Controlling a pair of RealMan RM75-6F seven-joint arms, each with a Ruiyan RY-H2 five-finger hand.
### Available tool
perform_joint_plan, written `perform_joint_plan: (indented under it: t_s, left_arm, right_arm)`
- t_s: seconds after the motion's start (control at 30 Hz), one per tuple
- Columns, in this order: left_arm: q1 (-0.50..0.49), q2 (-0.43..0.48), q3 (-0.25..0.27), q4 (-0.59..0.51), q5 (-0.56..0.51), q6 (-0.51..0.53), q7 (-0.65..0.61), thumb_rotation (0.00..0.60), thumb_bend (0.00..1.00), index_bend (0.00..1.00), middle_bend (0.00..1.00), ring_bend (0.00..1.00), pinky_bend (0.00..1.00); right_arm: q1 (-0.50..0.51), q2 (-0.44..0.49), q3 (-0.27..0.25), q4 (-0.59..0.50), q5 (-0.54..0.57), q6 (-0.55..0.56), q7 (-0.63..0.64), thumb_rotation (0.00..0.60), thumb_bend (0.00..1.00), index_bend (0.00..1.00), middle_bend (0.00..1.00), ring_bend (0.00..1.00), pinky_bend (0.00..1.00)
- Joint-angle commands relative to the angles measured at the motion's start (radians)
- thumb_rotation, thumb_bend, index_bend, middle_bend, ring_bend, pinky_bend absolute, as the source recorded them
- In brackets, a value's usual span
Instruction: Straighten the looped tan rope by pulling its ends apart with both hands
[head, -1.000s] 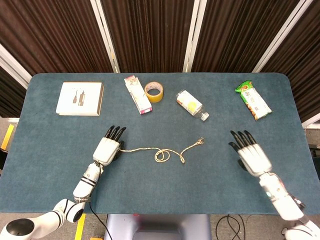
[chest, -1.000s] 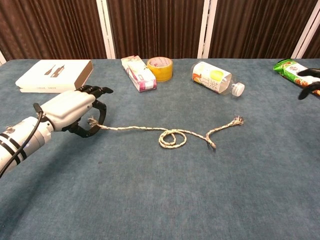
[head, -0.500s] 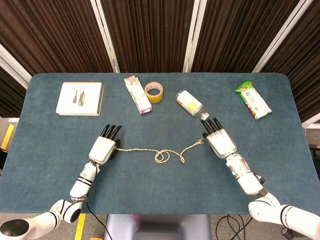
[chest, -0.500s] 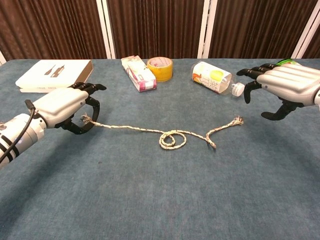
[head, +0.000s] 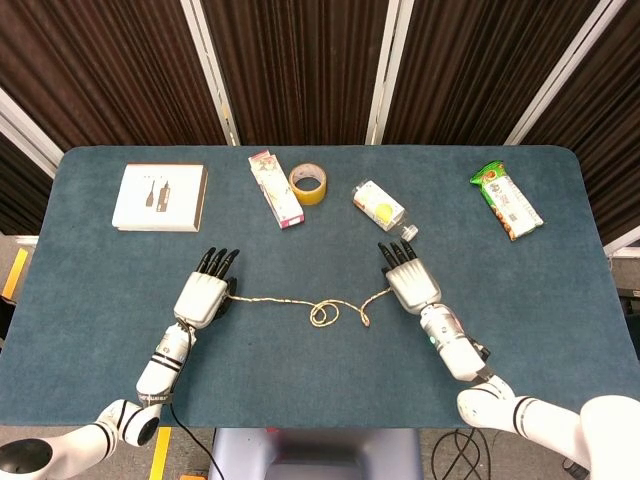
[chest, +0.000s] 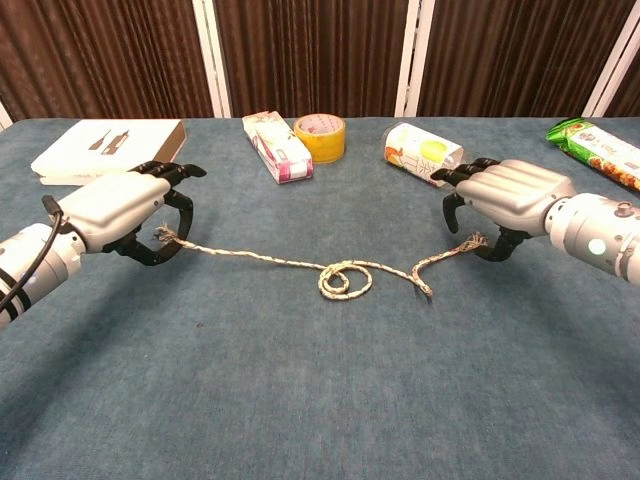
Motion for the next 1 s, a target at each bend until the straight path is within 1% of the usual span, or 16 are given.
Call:
perform_joint_plan:
  t_s: [0.03, 0.3, 0.47, 0.8, 0.93, 1.0]
  left_arm:
    - [0.001, 0.004, -0.001, 0.000, 0.000, 0.001, -0.004, 0.600, 0.43, 0.60, 0.05, 0.00, 0.06]
    - [0.002, 0.014, 0.000, -0.001, -0.002, -0.003, -0.020, 0.600, 0.43, 0.60, 0.05, 0.00, 0.06]
    - [0.001, 0.017, 0.001, 0.002, -0.007, -0.014, -0.017, 0.600, 0.43, 0.60, 0.04, 0.00, 0.06]
    - [-0.001, 0.019, -0.002, 0.000, -0.014, -0.022, -0.015, 0.600, 0.43, 0.60, 0.04, 0.00, 0.06]
    - [-0.001, 0.019, -0.002, 0.003, -0.017, -0.024, -0.011, 0.600, 0.43, 0.60, 0.04, 0.00, 0.06]
    - [-0.001, 0.019, -0.002, 0.003, -0.018, -0.026, -0.011, 0.600, 0.43, 0.60, 0.04, 0.00, 0.06]
  right_arm:
    - [0.007, -0.012, -0.006, 0.007, 0.009, 0.007, -0.016, 0.600, 0.41, 0.54, 0.00, 0.00, 0.00]
    - [0.017, -0.028, -0.011, 0.022, 0.060, 0.010, -0.060, 0.600, 0.41, 0.58, 0.00, 0.00, 0.00]
    - [0.026, -0.042, -0.010, 0.038, 0.095, 0.007, -0.084, 0.600, 0.46, 0.59, 0.00, 0.00, 0.00]
    - [0.041, -0.059, -0.017, 0.053, 0.130, 0.012, -0.106, 0.600, 0.46, 0.61, 0.00, 0.00, 0.00]
    - [0.042, -0.064, -0.020, 0.062, 0.139, 0.018, -0.109, 0.600, 0.46, 0.64, 0.00, 0.00, 0.00]
    - [0.044, -0.066, -0.022, 0.066, 0.140, 0.019, -0.108, 0.600, 0.49, 0.65, 0.00, 0.00, 0.00]
